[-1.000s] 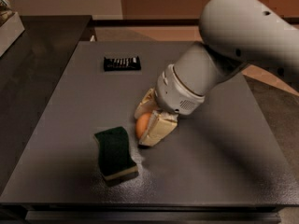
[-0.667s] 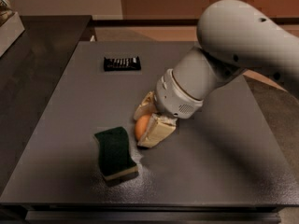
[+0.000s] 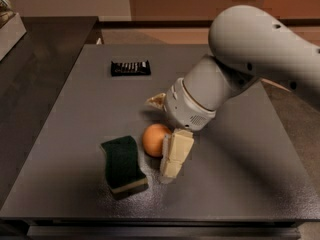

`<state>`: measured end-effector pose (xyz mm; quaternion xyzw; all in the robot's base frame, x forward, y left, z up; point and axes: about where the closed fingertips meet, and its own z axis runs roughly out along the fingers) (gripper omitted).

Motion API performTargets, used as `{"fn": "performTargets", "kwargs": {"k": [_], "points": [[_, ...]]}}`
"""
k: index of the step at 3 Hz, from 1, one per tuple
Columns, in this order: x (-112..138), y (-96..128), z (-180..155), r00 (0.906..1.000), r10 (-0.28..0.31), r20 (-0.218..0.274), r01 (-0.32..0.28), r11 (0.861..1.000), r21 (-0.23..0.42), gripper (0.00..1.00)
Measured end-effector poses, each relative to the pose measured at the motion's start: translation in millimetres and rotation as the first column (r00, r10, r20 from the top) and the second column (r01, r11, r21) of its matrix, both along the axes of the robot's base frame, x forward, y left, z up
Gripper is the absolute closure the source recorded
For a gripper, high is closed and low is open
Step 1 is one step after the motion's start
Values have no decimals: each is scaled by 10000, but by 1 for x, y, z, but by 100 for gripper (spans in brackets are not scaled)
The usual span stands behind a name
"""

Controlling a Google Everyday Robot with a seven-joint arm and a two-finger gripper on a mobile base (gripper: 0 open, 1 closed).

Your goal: Move orange near sponge

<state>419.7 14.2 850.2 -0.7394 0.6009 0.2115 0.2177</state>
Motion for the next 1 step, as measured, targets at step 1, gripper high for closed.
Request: {"fn": "performTargets", "kwargs": {"k": [1], "points": [[0, 0, 0, 10000, 1, 1, -1, 10000, -1, 0]]}}
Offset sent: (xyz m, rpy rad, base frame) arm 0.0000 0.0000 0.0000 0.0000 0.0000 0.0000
